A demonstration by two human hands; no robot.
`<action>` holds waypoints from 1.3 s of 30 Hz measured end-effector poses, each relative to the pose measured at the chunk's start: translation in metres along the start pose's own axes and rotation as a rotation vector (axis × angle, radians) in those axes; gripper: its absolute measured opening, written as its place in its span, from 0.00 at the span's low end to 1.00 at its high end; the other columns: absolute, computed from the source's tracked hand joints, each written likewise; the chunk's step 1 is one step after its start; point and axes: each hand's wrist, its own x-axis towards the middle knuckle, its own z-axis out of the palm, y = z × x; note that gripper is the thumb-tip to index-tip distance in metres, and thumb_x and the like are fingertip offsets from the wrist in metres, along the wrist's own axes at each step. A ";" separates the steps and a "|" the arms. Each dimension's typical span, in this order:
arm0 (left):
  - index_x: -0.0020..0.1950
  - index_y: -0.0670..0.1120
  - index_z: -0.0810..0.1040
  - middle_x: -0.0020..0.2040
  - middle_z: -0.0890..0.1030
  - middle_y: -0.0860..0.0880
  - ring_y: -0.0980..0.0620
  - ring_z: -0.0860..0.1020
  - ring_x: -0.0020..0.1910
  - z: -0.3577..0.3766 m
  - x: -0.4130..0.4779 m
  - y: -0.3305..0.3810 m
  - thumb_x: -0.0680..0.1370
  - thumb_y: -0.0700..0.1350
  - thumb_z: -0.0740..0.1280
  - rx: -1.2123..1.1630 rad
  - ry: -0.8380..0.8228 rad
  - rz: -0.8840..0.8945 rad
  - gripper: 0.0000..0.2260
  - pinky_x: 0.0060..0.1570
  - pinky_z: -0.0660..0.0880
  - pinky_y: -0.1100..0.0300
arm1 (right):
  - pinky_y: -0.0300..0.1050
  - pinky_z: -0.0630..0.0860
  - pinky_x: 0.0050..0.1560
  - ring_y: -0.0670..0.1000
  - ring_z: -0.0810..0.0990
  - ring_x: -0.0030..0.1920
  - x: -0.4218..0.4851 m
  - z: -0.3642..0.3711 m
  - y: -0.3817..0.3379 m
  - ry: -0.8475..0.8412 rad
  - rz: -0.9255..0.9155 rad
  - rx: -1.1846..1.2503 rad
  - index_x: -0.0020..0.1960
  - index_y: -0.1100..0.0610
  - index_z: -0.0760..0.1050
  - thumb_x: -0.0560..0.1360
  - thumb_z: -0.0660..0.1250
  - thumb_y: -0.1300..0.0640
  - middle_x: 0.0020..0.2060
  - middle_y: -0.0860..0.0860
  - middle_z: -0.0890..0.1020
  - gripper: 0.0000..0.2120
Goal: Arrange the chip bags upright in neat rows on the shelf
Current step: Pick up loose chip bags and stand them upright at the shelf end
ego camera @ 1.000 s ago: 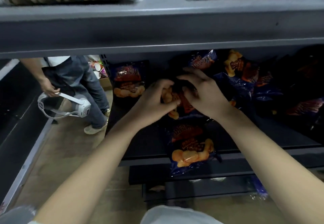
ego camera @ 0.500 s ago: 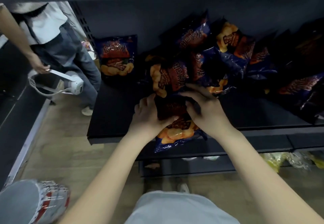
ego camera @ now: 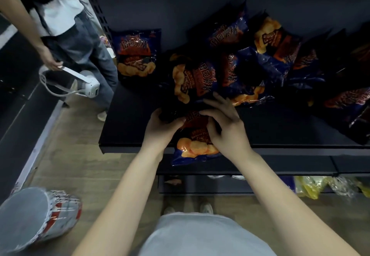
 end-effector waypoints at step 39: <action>0.63 0.49 0.69 0.53 0.81 0.43 0.46 0.81 0.51 -0.139 -0.020 -0.019 0.66 0.34 0.74 -0.433 0.271 0.253 0.29 0.46 0.79 0.55 | 0.48 0.78 0.57 0.52 0.79 0.60 0.086 0.086 -0.081 -0.803 0.604 1.037 0.72 0.51 0.62 0.68 0.71 0.65 0.61 0.56 0.78 0.36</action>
